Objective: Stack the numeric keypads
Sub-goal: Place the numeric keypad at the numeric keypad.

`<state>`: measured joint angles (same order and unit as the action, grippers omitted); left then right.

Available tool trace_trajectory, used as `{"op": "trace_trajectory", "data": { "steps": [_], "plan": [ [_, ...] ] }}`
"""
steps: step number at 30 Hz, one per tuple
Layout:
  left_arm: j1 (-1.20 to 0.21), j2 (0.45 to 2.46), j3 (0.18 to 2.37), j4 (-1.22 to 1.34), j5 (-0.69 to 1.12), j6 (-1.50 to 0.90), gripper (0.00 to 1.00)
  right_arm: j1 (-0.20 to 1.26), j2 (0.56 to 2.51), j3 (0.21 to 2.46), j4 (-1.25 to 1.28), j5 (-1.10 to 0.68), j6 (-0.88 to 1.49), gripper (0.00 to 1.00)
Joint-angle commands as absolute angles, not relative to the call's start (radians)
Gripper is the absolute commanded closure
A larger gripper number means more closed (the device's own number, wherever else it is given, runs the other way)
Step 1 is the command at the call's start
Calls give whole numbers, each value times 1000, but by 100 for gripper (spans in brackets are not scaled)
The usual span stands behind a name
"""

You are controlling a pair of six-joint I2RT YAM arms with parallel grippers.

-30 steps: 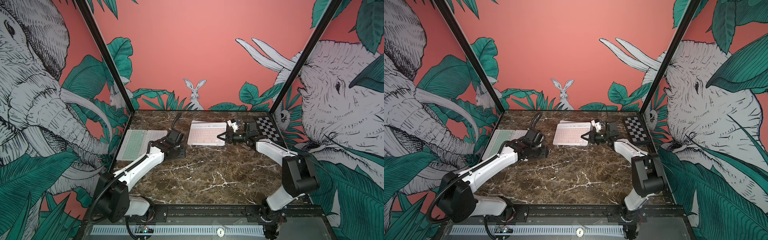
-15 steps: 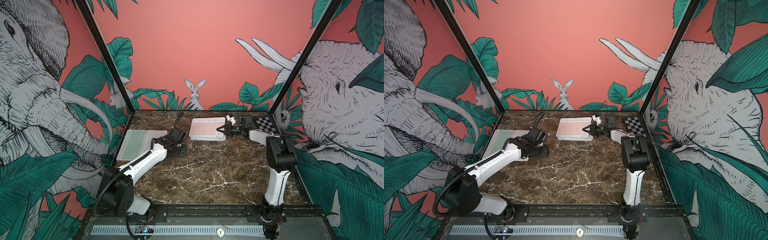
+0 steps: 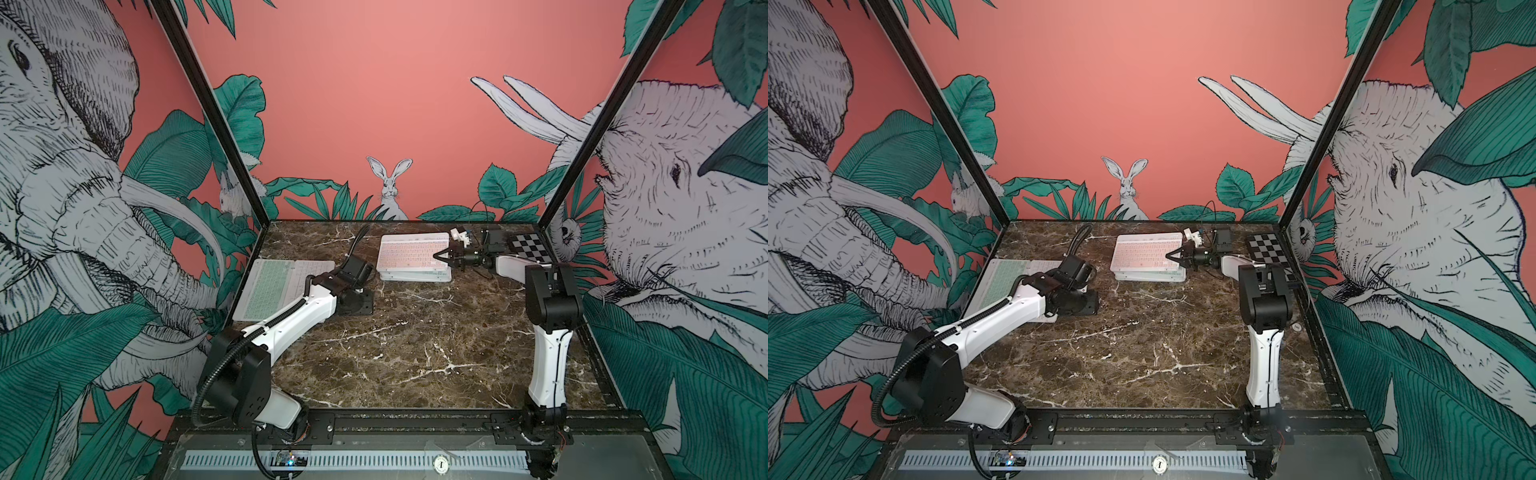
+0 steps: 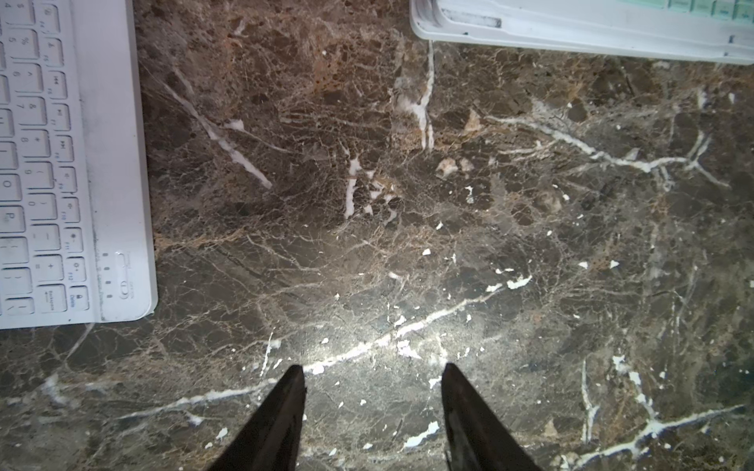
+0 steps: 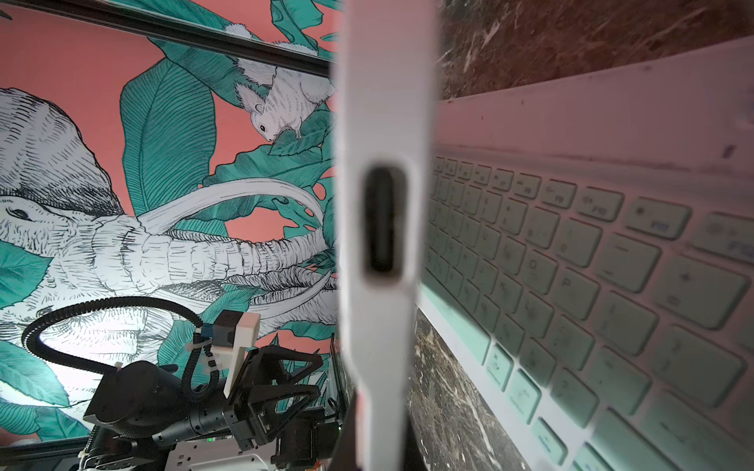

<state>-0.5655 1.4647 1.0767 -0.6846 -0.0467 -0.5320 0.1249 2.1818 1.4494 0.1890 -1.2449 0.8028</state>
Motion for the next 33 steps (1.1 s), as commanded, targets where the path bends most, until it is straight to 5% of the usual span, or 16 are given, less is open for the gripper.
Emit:
{"op": "trace_trajectory", "data": {
  "steps": [1,20,33],
  "plan": [
    [-560,1467,1097,-719,-57,-553,44,113,2195,1484,213,-1323,792,100],
    [-561,1463,1084,-713,-63,-565,44,86,2284,1547,108,-1330,739,100],
    [-560,1463,1068,-703,-47,-574,44,77,2315,1563,60,-1315,712,86]
  ]
}}
